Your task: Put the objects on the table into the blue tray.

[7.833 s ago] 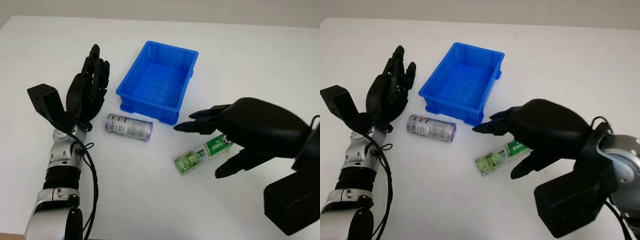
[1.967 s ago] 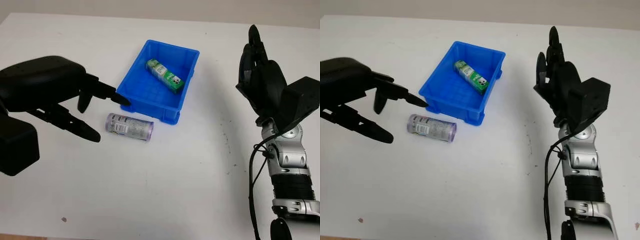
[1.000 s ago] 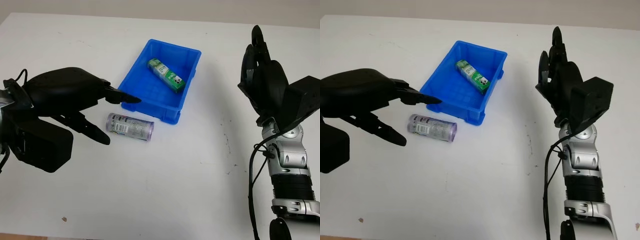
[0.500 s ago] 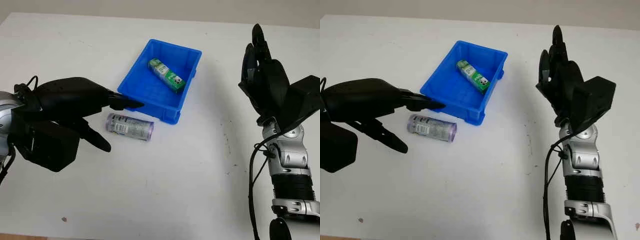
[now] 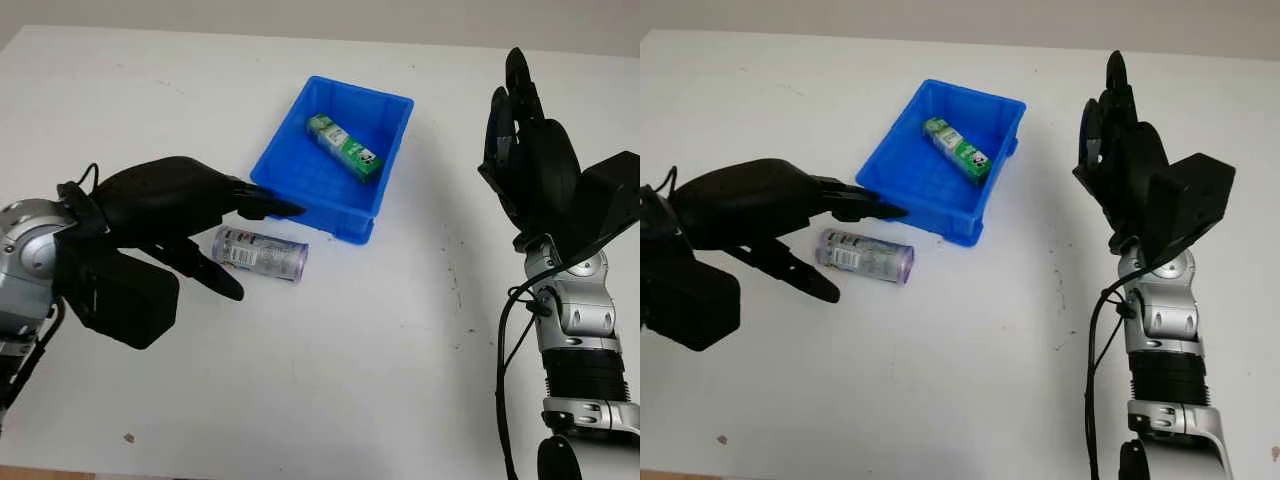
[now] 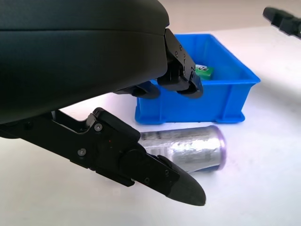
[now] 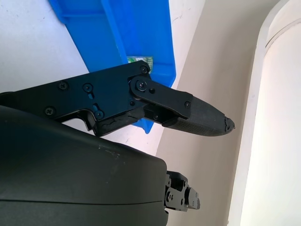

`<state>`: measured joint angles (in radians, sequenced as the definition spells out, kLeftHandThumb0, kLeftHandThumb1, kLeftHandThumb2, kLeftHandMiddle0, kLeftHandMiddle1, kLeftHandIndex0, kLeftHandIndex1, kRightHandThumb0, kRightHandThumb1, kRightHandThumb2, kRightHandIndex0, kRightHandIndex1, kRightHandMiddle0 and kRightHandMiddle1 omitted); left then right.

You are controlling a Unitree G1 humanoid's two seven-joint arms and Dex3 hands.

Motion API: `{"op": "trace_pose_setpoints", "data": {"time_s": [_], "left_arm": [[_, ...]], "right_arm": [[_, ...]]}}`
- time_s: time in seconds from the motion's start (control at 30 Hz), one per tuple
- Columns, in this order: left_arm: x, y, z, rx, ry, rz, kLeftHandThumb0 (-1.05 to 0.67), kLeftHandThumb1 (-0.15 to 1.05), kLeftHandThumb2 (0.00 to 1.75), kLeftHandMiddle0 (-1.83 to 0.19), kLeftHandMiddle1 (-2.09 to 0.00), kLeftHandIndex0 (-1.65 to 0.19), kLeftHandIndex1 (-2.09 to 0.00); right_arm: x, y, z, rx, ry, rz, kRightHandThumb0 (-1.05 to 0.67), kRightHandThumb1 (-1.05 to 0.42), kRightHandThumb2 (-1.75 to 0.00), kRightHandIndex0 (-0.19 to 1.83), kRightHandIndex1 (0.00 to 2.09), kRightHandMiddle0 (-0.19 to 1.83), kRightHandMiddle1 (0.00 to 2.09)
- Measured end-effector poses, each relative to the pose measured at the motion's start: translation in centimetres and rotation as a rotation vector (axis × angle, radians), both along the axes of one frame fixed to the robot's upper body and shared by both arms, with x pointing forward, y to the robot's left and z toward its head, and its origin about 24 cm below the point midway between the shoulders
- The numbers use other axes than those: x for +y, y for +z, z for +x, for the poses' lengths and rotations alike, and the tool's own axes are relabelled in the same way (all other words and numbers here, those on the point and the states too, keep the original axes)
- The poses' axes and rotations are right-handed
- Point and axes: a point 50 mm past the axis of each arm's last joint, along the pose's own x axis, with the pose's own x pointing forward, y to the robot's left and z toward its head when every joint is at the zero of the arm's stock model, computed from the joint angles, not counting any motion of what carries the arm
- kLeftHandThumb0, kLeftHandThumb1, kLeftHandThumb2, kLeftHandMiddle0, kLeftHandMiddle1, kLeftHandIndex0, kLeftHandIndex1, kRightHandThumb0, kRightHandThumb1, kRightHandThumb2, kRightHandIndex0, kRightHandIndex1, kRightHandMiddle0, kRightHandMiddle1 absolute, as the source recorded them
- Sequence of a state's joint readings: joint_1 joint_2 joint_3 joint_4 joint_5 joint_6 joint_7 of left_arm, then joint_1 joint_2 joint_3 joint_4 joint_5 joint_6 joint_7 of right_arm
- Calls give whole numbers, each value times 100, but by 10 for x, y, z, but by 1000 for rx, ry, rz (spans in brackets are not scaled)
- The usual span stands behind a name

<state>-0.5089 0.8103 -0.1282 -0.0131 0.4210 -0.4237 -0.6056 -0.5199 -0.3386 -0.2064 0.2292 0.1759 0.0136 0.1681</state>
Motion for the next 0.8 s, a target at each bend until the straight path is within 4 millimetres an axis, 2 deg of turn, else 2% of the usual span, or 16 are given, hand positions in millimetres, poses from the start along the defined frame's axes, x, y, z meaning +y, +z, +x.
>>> {"op": "trace_pose_setpoints", "data": {"time_s": [0.03,0.1,0.17,0.2,0.23,0.33,0.43,0.57,0.7,0.8], "left_arm": [[-1,-3,1,-3,-5,1,-53,90,5,-23,-159,-21,-83],[-4,-6,2,-7,-11,-7,-50,91,5,-30,-194,-18,-95],[-5,-9,3,-9,-16,-18,-49,91,6,-43,-205,-19,-100],[-6,-9,3,-13,-22,-20,-49,91,6,-36,-207,-20,-101],[-7,-10,3,-16,-24,-19,-48,91,6,-30,-200,-20,-104],[-7,-14,4,-16,-20,-6,-48,91,5,-26,-195,-22,-106],[-7,-16,5,-28,-17,-4,-49,90,5,-28,-202,-25,-108],[-7,-17,7,-72,-3,35,-50,91,5,-42,-209,-21,-109],[-9,-20,10,-135,20,108,-48,93,6,-40,-209,-17,-108],[-10,-21,14,-185,38,176,-49,98,6,-41,-209,-11,-132]], "right_arm": [[0,0,0,-1,-2,2,-69,-105,-73,-19,0,-19,0],[-1,1,-1,-6,-6,6,-70,-105,-72,-19,0,-19,0],[0,2,-1,-6,-6,13,-70,-105,-72,-19,0,-19,0],[0,1,-1,-4,-6,16,-70,-105,-72,-19,0,-19,0],[0,1,-1,-3,-6,17,-70,-105,-72,-19,0,-19,0],[0,0,-2,0,-5,27,-70,-105,-72,-19,0,-19,0],[0,0,-2,-1,2,34,-70,-105,-73,-19,0,-19,0],[0,1,-2,12,-6,38,-70,-105,-73,-19,0,-19,0],[0,1,-2,12,3,43,-71,-105,-72,-19,0,-19,0],[0,1,-2,12,9,45,-71,-105,-72,-19,0,-19,0]]}}
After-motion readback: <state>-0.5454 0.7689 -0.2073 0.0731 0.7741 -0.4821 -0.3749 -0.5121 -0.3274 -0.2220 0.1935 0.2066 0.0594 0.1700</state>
